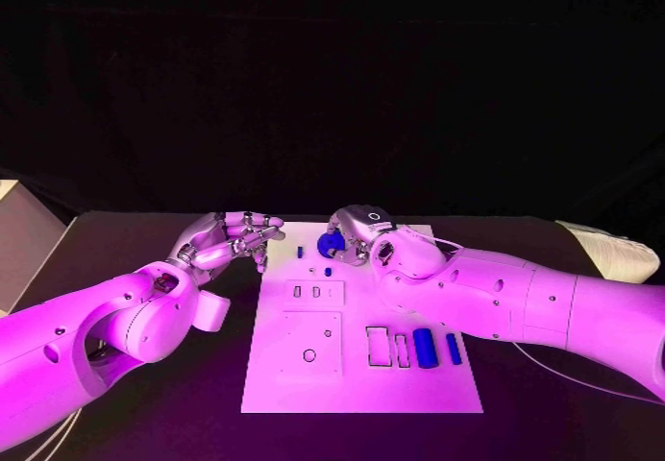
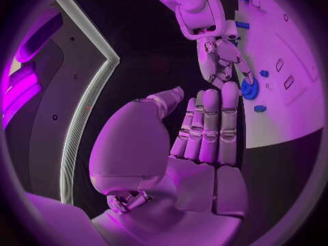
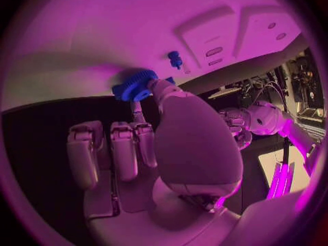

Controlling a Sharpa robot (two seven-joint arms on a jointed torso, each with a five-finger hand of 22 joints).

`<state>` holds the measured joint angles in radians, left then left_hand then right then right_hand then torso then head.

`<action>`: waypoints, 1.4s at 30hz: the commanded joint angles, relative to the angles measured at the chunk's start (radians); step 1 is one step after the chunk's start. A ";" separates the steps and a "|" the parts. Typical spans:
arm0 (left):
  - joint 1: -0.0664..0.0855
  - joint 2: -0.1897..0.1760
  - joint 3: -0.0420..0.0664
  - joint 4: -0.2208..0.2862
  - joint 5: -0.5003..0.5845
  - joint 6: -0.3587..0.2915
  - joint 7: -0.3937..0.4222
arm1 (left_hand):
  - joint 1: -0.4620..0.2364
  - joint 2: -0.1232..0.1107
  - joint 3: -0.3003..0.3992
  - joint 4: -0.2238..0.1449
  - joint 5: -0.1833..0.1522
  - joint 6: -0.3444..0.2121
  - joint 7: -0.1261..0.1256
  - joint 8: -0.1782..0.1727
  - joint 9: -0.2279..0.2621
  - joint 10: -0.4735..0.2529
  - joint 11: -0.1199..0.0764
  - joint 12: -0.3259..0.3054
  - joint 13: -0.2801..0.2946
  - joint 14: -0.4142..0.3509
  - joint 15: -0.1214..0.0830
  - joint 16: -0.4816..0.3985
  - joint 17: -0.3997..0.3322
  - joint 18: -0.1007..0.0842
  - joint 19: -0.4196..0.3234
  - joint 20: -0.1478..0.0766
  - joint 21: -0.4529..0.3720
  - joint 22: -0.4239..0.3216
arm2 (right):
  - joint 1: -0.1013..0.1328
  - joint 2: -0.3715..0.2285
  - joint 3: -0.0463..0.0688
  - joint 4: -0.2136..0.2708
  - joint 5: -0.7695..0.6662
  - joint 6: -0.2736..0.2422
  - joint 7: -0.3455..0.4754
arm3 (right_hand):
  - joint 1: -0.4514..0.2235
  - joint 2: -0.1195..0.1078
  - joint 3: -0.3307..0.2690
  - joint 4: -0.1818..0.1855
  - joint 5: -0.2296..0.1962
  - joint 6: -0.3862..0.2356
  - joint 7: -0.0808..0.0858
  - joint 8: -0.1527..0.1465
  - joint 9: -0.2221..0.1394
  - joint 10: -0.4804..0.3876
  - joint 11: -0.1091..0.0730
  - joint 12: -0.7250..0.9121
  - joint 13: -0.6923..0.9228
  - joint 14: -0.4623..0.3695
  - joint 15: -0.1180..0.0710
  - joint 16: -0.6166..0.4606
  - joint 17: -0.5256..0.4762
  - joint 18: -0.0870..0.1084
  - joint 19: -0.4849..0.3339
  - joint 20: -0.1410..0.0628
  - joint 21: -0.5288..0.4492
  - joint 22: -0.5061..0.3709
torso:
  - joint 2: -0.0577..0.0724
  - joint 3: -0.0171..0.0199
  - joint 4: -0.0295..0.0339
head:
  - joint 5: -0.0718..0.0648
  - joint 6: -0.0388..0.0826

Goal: Assemble the parts on the task board

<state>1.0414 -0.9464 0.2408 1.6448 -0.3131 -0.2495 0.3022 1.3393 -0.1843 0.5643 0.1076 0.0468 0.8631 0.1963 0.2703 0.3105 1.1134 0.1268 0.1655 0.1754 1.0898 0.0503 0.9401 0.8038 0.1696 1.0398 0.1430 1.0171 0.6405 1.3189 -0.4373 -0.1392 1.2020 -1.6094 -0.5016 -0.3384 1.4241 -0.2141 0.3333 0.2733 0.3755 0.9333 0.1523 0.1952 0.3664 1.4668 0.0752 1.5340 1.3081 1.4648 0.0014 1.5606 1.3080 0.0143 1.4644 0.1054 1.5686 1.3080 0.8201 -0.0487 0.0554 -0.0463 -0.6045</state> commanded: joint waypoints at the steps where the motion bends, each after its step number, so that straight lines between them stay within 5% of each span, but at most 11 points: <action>1: 0.000 0.001 0.001 0.001 -0.004 0.019 0.001 | -0.003 0.003 0.000 -0.006 0.003 -0.008 0.000 -0.004 0.001 -0.008 -0.001 0.002 0.001 -0.003 0.002 -0.004 -0.001 0.002 -0.007 0.002 0.006 0.001 | -0.002 -0.002 -0.001 -0.003 -0.026 0.020 -0.013 | -0.001 -0.012 0.009 0.000 -0.005 0.000 0.000 0.006 0.000 0.052 -0.005 -0.004 0.209 0.101 -0.006 0.004 0.242 -0.014 0.106 -0.006 0.002 0.263 | -0.001 0.0001 -0.0009 | 0.001 -0.001; 9: 0.000 0.001 0.001 0.001 -0.006 0.020 -0.001 | -0.003 0.003 0.000 -0.006 0.003 -0.008 0.000 -0.004 0.001 -0.008 -0.001 0.002 0.001 -0.003 0.002 -0.004 -0.001 0.002 -0.007 0.002 0.006 0.001 | -0.002 -0.003 -0.001 -0.005 -0.018 0.017 -0.008 | -0.019 -0.026 0.014 0.003 -0.023 -0.027 0.010 -0.010 -0.007 0.036 0.003 -0.017 0.193 0.101 0.002 0.005 0.243 -0.014 0.106 0.000 0.002 0.263 | -0.001 -0.0005 -0.0010 | 0.001 -0.002; 13: 0.000 0.001 0.001 0.001 -0.007 0.020 -0.001 | -0.003 0.003 0.000 -0.006 0.003 -0.008 0.000 -0.004 0.001 -0.008 -0.001 0.002 0.001 -0.003 0.002 -0.004 -0.001 0.002 -0.007 0.002 0.006 0.001 | -0.002 -0.006 -0.001 -0.003 0.004 0.019 0.008 | -0.056 -0.030 -0.012 0.013 -0.076 -0.061 0.018 -0.033 -0.015 0.021 0.012 -0.028 0.180 0.102 0.011 0.006 0.247 -0.014 0.106 0.009 0.002 0.263 | -0.001 -0.0006 -0.0003 | 0.000 -0.001; 22: 0.000 0.000 0.001 0.001 -0.008 0.019 -0.001 | -0.003 0.003 0.000 -0.006 0.003 -0.008 0.000 -0.004 0.001 -0.008 -0.001 0.002 0.001 -0.003 0.002 -0.004 -0.001 0.002 -0.007 0.002 0.006 0.001 | -0.002 -0.013 -0.001 0.001 0.045 0.036 0.039 | -0.196 0.021 -0.142 0.021 -0.108 -0.062 0.020 -0.041 -0.016 0.014 0.016 -0.034 0.174 0.104 0.015 0.008 0.255 -0.014 0.106 0.015 0.002 0.263 | -0.001 -0.0004 -0.0014 | 0.001 -0.001; 33: 0.000 -0.002 0.001 0.001 -0.008 0.018 -0.002 | -0.005 0.003 0.000 -0.007 0.003 -0.010 0.000 -0.004 0.002 -0.010 -0.001 0.002 0.002 -0.003 0.002 -0.004 -0.002 0.002 -0.008 0.002 0.008 0.002 | -0.002 -0.025 -0.001 0.002 0.068 0.070 0.046 | -0.255 0.088 -0.121 0.019 -0.046 -0.037 0.012 -0.031 -0.012 0.022 0.009 -0.029 0.182 0.105 0.010 0.009 0.257 -0.014 0.106 0.010 0.002 0.263 | -0.001 -0.0005 -0.0013 | 0.001 -0.003; 42: 0.000 -0.002 0.001 0.001 -0.008 0.017 -0.002 | -0.005 0.005 0.001 -0.007 0.003 -0.010 0.000 -0.004 0.002 -0.011 -0.001 0.002 0.002 -0.003 0.002 -0.004 -0.002 0.002 -0.009 0.002 0.009 0.003 | -0.002 -0.039 -0.001 0.001 0.072 0.080 0.041 | -0.261 0.096 -0.081 0.017 0.006 -0.034 0.011 -0.030 -0.012 0.027 0.007 -0.025 0.187 0.105 0.008 0.009 0.260 -0.014 0.106 0.008 0.002 0.263 | -0.001 -0.0005 -0.0005 | 0.000 -0.004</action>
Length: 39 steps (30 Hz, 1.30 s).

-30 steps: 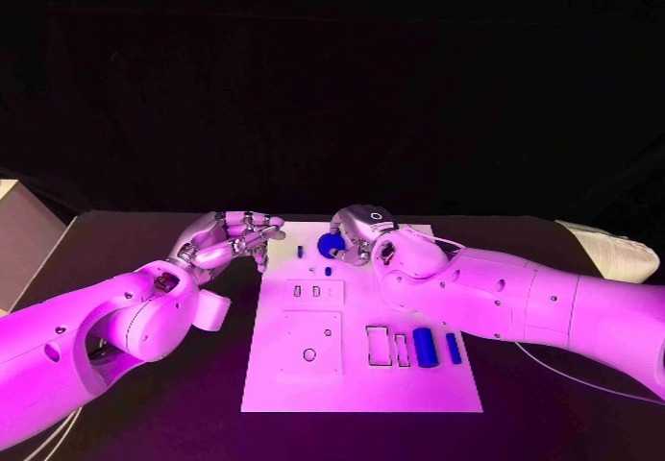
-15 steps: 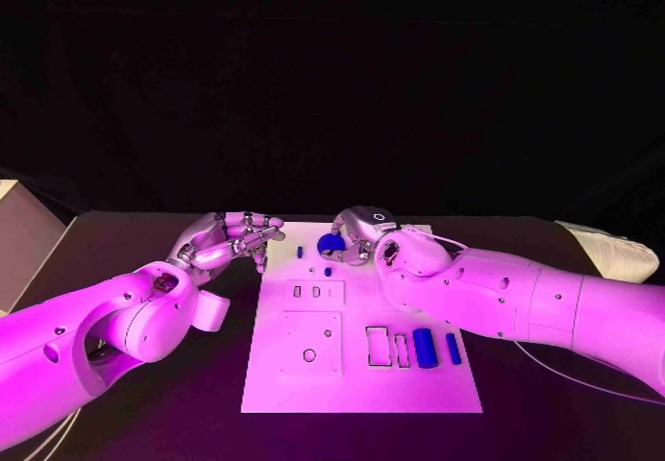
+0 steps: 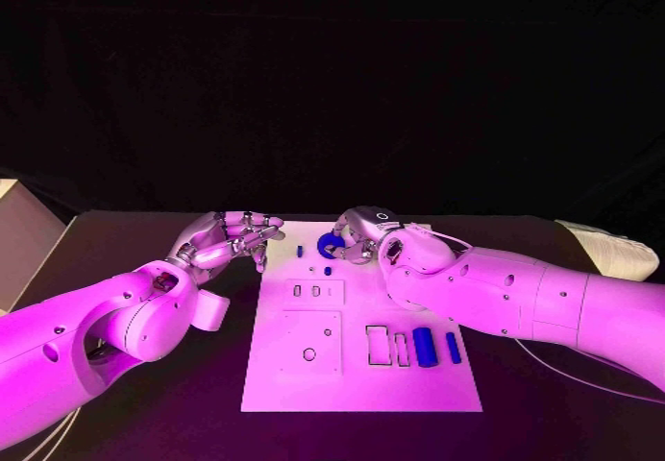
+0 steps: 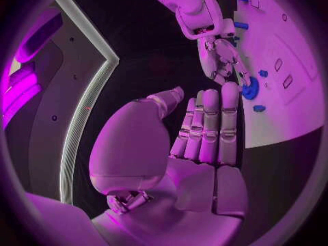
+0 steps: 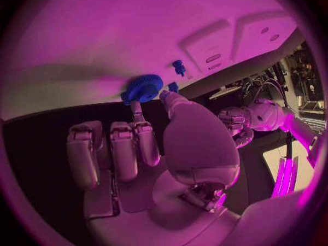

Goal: Assemble the parts on the task board

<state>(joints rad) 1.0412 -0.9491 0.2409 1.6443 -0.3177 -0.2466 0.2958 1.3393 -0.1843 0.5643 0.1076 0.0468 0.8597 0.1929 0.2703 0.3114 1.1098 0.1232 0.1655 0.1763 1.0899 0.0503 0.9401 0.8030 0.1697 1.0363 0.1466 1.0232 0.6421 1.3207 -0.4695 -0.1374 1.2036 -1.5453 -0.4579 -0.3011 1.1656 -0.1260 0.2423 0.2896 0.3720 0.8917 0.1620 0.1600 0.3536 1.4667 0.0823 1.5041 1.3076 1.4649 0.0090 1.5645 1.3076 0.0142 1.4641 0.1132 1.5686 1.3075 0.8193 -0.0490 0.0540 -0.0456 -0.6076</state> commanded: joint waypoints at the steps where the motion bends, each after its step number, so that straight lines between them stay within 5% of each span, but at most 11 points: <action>1: 0.000 0.001 0.001 0.002 -0.003 0.014 0.004 | -0.005 0.005 0.001 -0.007 0.003 -0.007 0.003 -0.004 0.001 -0.008 0.002 0.002 0.001 -0.003 0.002 -0.004 -0.001 0.002 -0.006 -0.001 0.003 0.001 | -0.004 -0.009 -0.003 0.001 0.007 0.037 0.004 | -0.003 0.006 0.017 0.001 0.018 0.010 0.001 0.006 0.001 0.028 0.000 0.006 0.189 0.105 0.000 0.006 0.261 -0.014 0.107 0.000 0.002 0.263 | 0.000 -0.0002 0.0013 | -0.001 0.000; 14: -0.003 -0.002 0.001 0.005 -0.004 0.013 0.005 | -0.003 0.006 0.003 -0.009 0.003 -0.008 0.003 -0.004 0.001 -0.009 0.002 0.002 0.001 -0.003 0.002 -0.004 -0.001 0.002 -0.007 -0.001 0.003 0.001 | -0.009 -0.065 -0.003 0.077 0.013 0.049 0.003 | -0.004 0.004 0.022 0.001 0.024 0.011 0.001 0.007 0.001 0.030 0.000 0.007 0.190 0.105 0.000 0.006 0.261 -0.014 0.107 0.000 0.002 0.263 | 0.001 -0.0001 -0.0005 | 0.002 -0.002; 25: -0.004 -0.006 0.001 0.004 -0.004 0.012 0.006 | -0.003 0.006 0.003 -0.009 0.003 -0.008 0.003 -0.004 0.001 -0.009 0.002 0.002 0.001 -0.003 0.002 -0.004 -0.001 0.002 -0.007 -0.001 0.003 0.001 | -0.008 -0.144 0.001 0.158 -0.007 -0.061 -0.005 | -0.006 -0.002 0.028 0.000 0.034 0.014 0.001 0.008 0.002 0.034 -0.001 0.010 0.194 0.106 0.000 0.006 0.263 -0.014 0.107 -0.001 0.002 0.263 | -0.002 0.0007 -0.0021 | 0.004 0.000; 29: -0.005 -0.007 0.001 0.002 -0.004 0.013 0.007 | -0.003 0.006 0.003 -0.009 0.003 -0.008 0.003 -0.004 0.001 -0.009 0.002 0.002 0.001 -0.003 0.002 -0.004 -0.001 0.002 -0.007 -0.001 0.003 0.001 | -0.001 -0.185 0.005 0.194 0.018 -0.095 0.013 | 0.009 -0.021 0.044 -0.005 0.032 0.012 0.000 0.006 0.001 0.032 -0.001 0.008 0.192 0.105 -0.001 0.006 0.261 -0.014 0.107 -0.002 0.002 0.263 | -0.002 0.0012 -0.0013 | 0.001 0.005; 34: -0.007 -0.005 0.001 -0.004 -0.003 0.018 0.013 | -0.002 0.006 0.004 -0.011 0.003 -0.009 0.004 -0.005 0.002 -0.010 0.003 0.002 0.002 -0.004 0.002 -0.004 -0.002 0.004 -0.015 -0.001 -0.003 -0.011 | 0.013 -0.247 0.010 0.218 0.155 -0.106 0.137 | 0.093 -0.057 0.090 -0.028 -0.042 0.009 0.002 0.004 0.000 0.018 0.000 -0.003 0.180 0.100 -0.001 -0.001 0.239 -0.014 0.107 -0.002 0.002 0.263 | -0.006 0.0019 -0.0031 | -0.001 0.011; 39: -0.011 -0.004 0.001 -0.010 -0.003 0.025 0.018 | -0.005 0.004 0.004 -0.013 0.003 -0.010 0.003 -0.003 0.004 -0.011 0.003 0.004 0.004 -0.019 0.004 -0.017 -0.007 0.014 -0.058 0.001 -0.038 -0.066 | 0.025 -0.323 0.013 0.234 0.322 -0.073 0.304 | 0.183 -0.088 0.117 -0.073 -0.134 0.002 0.007 0.003 0.000 -0.008 0.003 -0.025 0.156 0.099 0.002 -0.003 0.236 -0.014 0.107 0.001 0.002 0.263 | -0.011 0.0071 -0.0085 | -0.001 0.012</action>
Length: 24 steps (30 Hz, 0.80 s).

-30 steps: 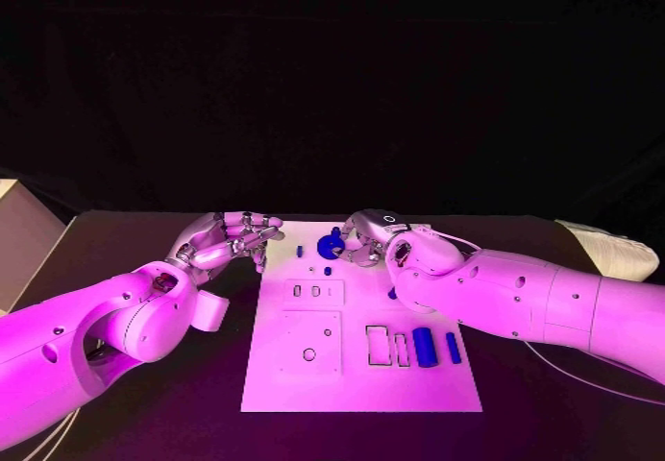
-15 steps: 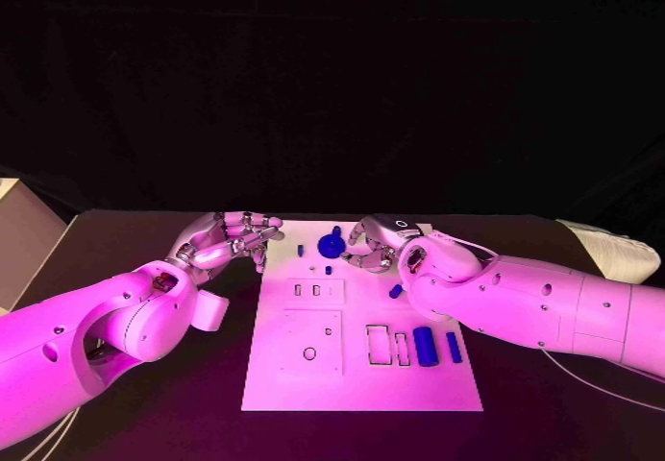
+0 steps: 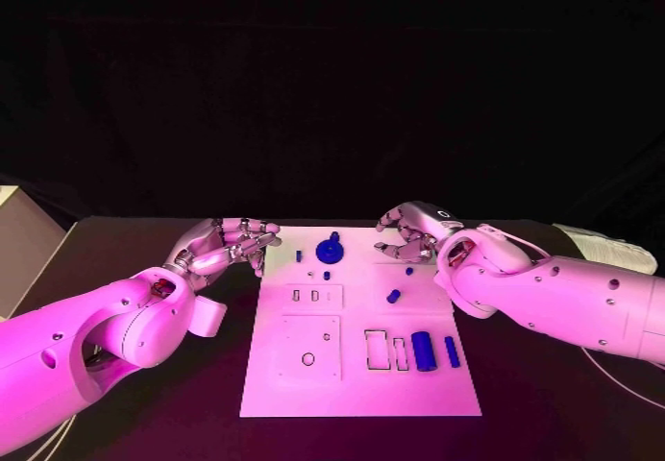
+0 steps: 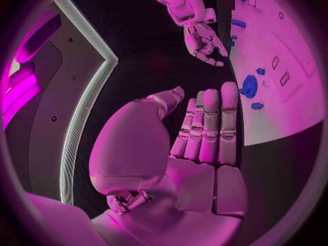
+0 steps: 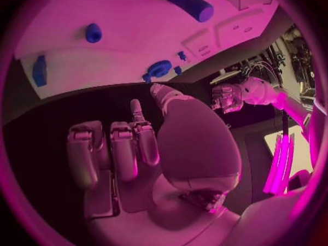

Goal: Assemble the parts on the task board

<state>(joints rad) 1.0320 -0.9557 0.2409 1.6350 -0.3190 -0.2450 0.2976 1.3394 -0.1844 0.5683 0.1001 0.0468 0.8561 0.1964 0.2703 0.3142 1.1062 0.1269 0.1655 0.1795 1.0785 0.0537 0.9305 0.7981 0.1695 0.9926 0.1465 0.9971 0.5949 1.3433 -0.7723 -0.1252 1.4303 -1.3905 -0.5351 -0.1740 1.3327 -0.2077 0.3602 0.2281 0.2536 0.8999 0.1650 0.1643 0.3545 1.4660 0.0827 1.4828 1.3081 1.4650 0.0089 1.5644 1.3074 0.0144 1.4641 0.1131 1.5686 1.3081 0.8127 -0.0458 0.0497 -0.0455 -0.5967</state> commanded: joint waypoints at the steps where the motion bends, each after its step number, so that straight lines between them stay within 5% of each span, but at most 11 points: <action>1: -0.004 0.004 0.001 -0.002 -0.002 0.025 0.018 | -0.006 0.004 0.000 -0.006 0.003 -0.006 0.000 -0.003 0.002 -0.007 0.000 0.005 0.001 -0.010 0.000 -0.010 -0.004 0.015 -0.019 0.001 -0.015 -0.022 | 0.003 -0.034 0.001 0.010 0.187 0.013 0.197 | 0.029 -0.014 -0.001 -0.019 -0.026 -0.006 0.004 0.000 -0.001 -0.010 0.003 -0.006 0.153 0.099 0.002 -0.002 0.237 -0.014 0.107 0.001 0.002 0.263 | -0.006 0.0052 -0.0050 | -0.003 0.001; 7: -0.012 0.009 0.001 -0.008 -0.002 0.031 0.020 | -0.006 0.004 0.000 -0.007 0.003 -0.007 0.000 -0.003 0.002 -0.007 0.000 0.005 0.002 -0.011 0.000 -0.012 -0.004 0.015 -0.020 0.001 -0.016 -0.022 | 0.007 -0.109 0.003 -0.017 0.252 0.095 0.281 | 0.081 -0.031 0.004 -0.051 -0.021 -0.008 0.003 0.001 0.000 -0.011 0.003 -0.007 0.152 0.102 0.001 0.001 0.249 -0.014 0.107 0.001 0.002 0.263 | -0.015 0.0126 -0.0127 | -0.009 0.000; 15: -0.016 0.014 0.001 -0.009 -0.002 0.035 0.019 | -0.006 0.004 0.001 -0.007 0.003 -0.006 -0.001 -0.003 0.002 -0.007 -0.001 0.006 0.002 -0.013 0.000 -0.014 -0.005 0.015 -0.022 0.001 -0.017 -0.023 | -0.005 -0.141 0.001 -0.075 0.185 0.143 0.284 | 0.105 -0.037 0.018 -0.065 0.036 -0.008 0.005 0.001 -0.001 -0.011 0.003 -0.008 0.152 0.105 0.002 0.005 0.259 -0.014 0.107 0.001 0.002 0.263 | -0.015 0.0219 -0.0210 | -0.020 -0.002; 20: -0.018 0.015 0.001 -0.009 -0.002 0.037 0.019 | -0.006 0.004 0.001 -0.007 0.003 -0.006 -0.001 -0.003 0.002 -0.007 -0.001 0.006 0.002 -0.013 0.000 -0.014 -0.005 0.015 -0.022 0.001 -0.017 -0.023 | -0.016 -0.140 -0.001 -0.107 0.149 0.144 0.264 | 0.100 -0.041 0.017 -0.063 0.038 -0.012 0.006 -0.001 -0.002 -0.011 0.004 -0.008 0.152 0.105 0.003 0.006 0.261 -0.014 0.107 0.001 0.002 0.263 | -0.015 0.0216 -0.0226 | -0.023 -0.007; 24: -0.018 0.017 0.001 -0.010 -0.002 0.038 0.019 | -0.006 0.004 0.001 -0.007 0.003 -0.006 -0.001 -0.003 0.002 -0.007 -0.001 0.006 0.002 -0.013 0.000 -0.014 -0.005 0.015 -0.022 0.001 -0.017 -0.023 | -0.018 -0.132 -0.001 -0.129 0.138 0.139 0.250 | 0.094 -0.043 0.014 -0.060 0.035 -0.015 0.006 -0.003 -0.003 -0.009 0.005 -0.007 0.153 0.106 0.003 0.006 0.263 -0.014 0.107 0.002 0.002 0.263 | -0.014 0.0189 -0.0169 | -0.030 -0.010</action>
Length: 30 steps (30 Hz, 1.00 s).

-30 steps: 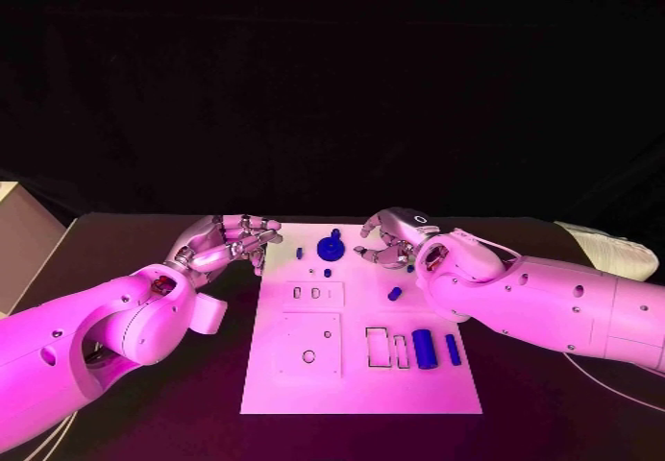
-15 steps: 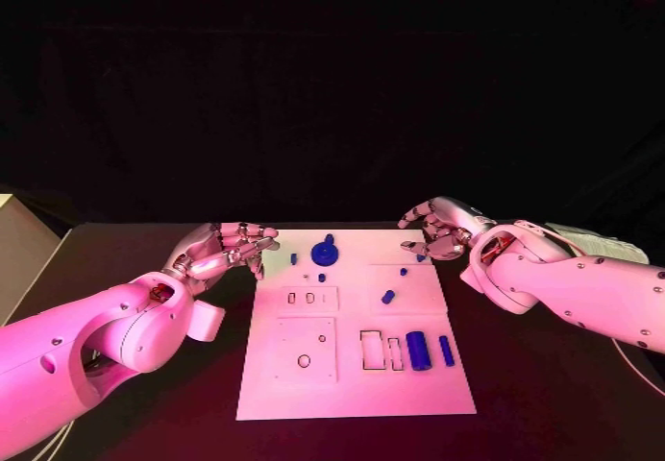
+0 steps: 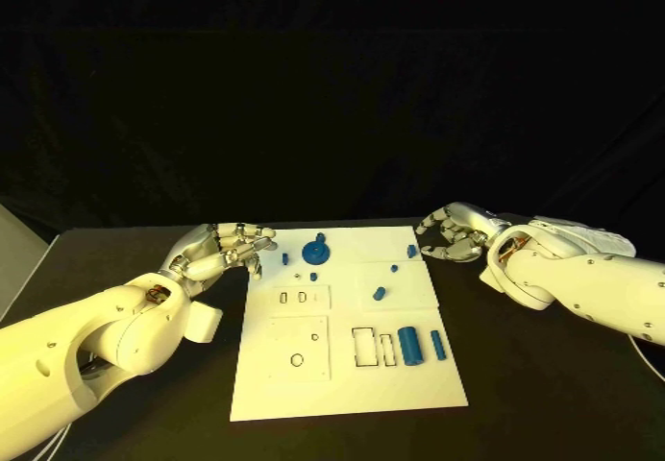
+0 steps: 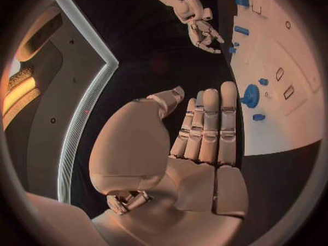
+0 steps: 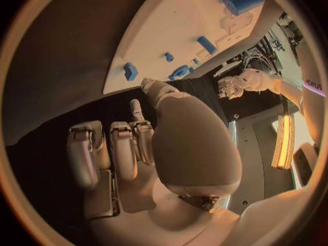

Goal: Assemble the parts on the task board

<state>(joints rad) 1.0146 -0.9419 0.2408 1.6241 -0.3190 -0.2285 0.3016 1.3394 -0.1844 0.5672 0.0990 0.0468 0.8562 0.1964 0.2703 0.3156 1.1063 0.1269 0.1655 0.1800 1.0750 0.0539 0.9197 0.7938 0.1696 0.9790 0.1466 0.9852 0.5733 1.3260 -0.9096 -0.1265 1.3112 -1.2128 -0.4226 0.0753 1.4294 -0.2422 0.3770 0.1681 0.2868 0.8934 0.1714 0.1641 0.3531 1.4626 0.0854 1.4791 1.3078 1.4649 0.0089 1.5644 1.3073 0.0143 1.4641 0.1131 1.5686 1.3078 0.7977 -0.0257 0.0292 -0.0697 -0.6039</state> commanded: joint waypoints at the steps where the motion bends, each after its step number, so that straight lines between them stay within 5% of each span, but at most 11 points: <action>1: -0.001 0.003 0.001 0.001 -0.002 0.021 0.014 | -0.006 0.004 0.002 -0.006 0.003 -0.006 -0.001 -0.003 0.001 -0.007 -0.001 0.006 0.002 -0.010 0.000 -0.003 -0.001 0.015 -0.008 0.001 -0.005 -0.001 | -0.001 0.007 0.000 -0.015 -0.041 0.027 -0.002 | -0.002 -0.008 -0.003 0.000 0.002 -0.008 0.000 -0.003 -0.001 -0.006 0.002 -0.003 0.154 0.106 0.003 0.006 0.263 -0.014 0.107 0.002 0.002 0.263 | 0.001 -0.0015 0.0044 | -0.007 -0.004; 3: -0.001 0.004 0.001 0.001 -0.002 0.022 0.014 | -0.006 0.004 0.002 -0.006 0.003 -0.006 -0.001 -0.003 0.001 -0.007 -0.001 0.006 0.002 -0.010 0.000 -0.003 -0.001 0.015 -0.008 0.001 -0.005 -0.001 | -0.003 0.017 0.000 -0.032 -0.044 0.032 -0.007 | -0.004 -0.009 -0.004 0.001 0.001 -0.009 0.000 -0.003 -0.001 -0.006 0.002 -0.003 0.154 0.106 0.004 0.006 0.263 -0.014 0.107 0.002 0.002 0.263 | 0.001 -0.0041 0.0085 | -0.010 -0.006; 9: -0.003 0.000 0.001 -0.001 -0.003 0.021 0.014 | -0.006 0.004 0.002 -0.006 0.003 -0.006 -0.001 -0.003 0.001 -0.007 -0.001 0.006 0.002 -0.010 0.000 -0.003 -0.001 0.015 -0.008 0.001 -0.005 -0.001 | -0.026 0.043 -0.001 -0.063 -0.046 0.027 -0.020 | -0.006 -0.009 -0.005 0.003 0.000 -0.011 0.000 -0.004 -0.002 -0.009 0.003 -0.006 0.150 0.106 0.004 0.006 0.263 -0.014 0.107 0.002 0.002 0.263 | 0.006 0.0028 0.0085 | 0.000 -0.011; 30: -0.003 -0.007 0.001 0.003 -0.008 0.023 0.008 | -0.006 0.005 0.003 -0.008 0.003 -0.006 -0.001 -0.002 0.002 -0.007 -0.001 0.006 0.002 -0.011 0.000 -0.006 -0.003 0.015 -0.011 0.001 -0.007 -0.002 | -0.039 0.083 -0.001 -0.105 -0.043 0.024 -0.039 | -0.016 -0.004 -0.008 0.012 0.001 -0.014 0.002 -0.006 -0.003 -0.007 0.004 -0.004 0.152 0.106 0.005 0.006 0.263 -0.014 0.107 0.003 0.002 0.263 | 0.007 0.0043 0.0068 | 0.000 -0.023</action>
<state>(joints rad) 1.0112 -0.9499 0.2408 1.6237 -0.3227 -0.2239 0.3007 1.3394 -0.1844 0.5713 0.0951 0.0468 0.8562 0.1964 0.2703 0.3163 1.1063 0.1268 0.1655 0.1814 1.0681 0.0539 0.9197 0.7918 0.1696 0.9755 0.1502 0.9852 0.5719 1.2905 -0.8292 -0.1257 1.2080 -1.2441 -0.4124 0.0435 1.4250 -0.2458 0.3685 0.1768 0.2868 0.8859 0.1714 0.1641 0.3511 1.4589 0.0889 1.4791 1.3074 1.4649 0.0089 1.5644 1.3080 0.0143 1.4641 0.1131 1.5686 1.3074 0.8066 -0.0209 0.0357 -0.0678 -0.6264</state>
